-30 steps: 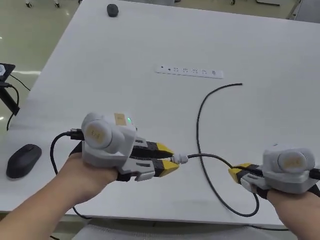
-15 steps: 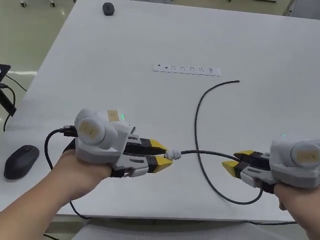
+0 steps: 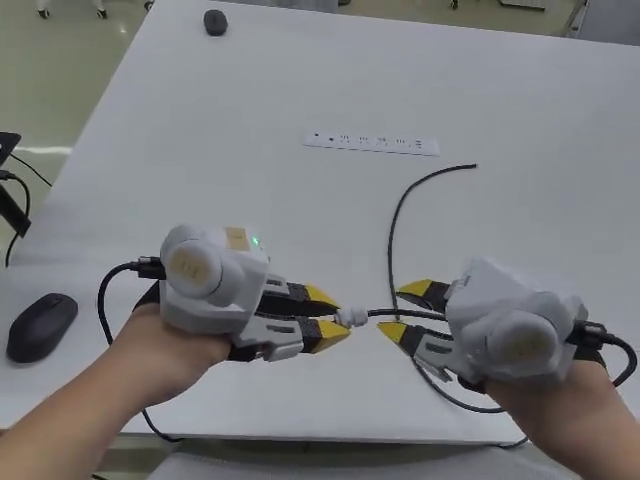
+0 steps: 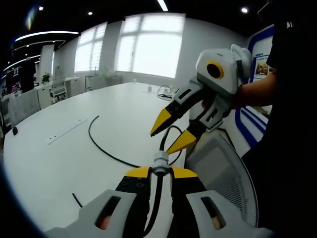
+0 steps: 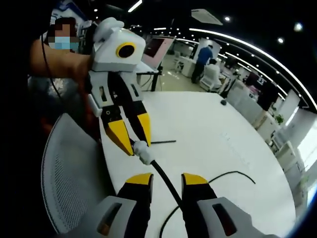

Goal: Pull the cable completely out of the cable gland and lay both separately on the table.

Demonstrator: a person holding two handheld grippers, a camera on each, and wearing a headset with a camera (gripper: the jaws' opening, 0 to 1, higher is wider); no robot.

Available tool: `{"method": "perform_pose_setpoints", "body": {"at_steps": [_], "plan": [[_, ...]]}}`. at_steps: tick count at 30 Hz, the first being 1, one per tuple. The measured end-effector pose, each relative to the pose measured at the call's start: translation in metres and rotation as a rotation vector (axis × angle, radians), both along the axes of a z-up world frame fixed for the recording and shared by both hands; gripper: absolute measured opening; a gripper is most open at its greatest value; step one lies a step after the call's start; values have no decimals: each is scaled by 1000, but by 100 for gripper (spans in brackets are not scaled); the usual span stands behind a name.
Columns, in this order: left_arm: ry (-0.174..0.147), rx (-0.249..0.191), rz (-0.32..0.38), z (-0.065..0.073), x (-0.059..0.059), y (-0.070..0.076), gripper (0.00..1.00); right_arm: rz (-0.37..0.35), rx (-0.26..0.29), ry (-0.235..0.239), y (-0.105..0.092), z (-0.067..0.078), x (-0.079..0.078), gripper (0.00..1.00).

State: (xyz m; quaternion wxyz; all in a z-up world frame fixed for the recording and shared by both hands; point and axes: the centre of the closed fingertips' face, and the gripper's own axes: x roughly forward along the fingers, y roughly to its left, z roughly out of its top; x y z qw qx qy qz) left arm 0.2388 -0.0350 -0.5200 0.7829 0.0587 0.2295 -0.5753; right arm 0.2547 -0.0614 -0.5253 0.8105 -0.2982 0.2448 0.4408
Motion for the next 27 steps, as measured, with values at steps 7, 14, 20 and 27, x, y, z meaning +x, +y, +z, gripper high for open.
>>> {"method": "perform_pose_setpoints", "body": {"at_steps": [7,14,20,27], "plan": [[-1,14,-14,-5,-4,1,15,31,-26,-3,4,-5,-7,6],[-1,16,-21,-6,-7,-1,15,62,-84,-28,2,-12,-10,4],[-6,8,-16,-4,-7,0,15,35,-69,-16,-1,-12,-9,1],[-19,17,-14,-5,-6,-2,15,-54,-21,33,-16,-19,-1,0]]}}
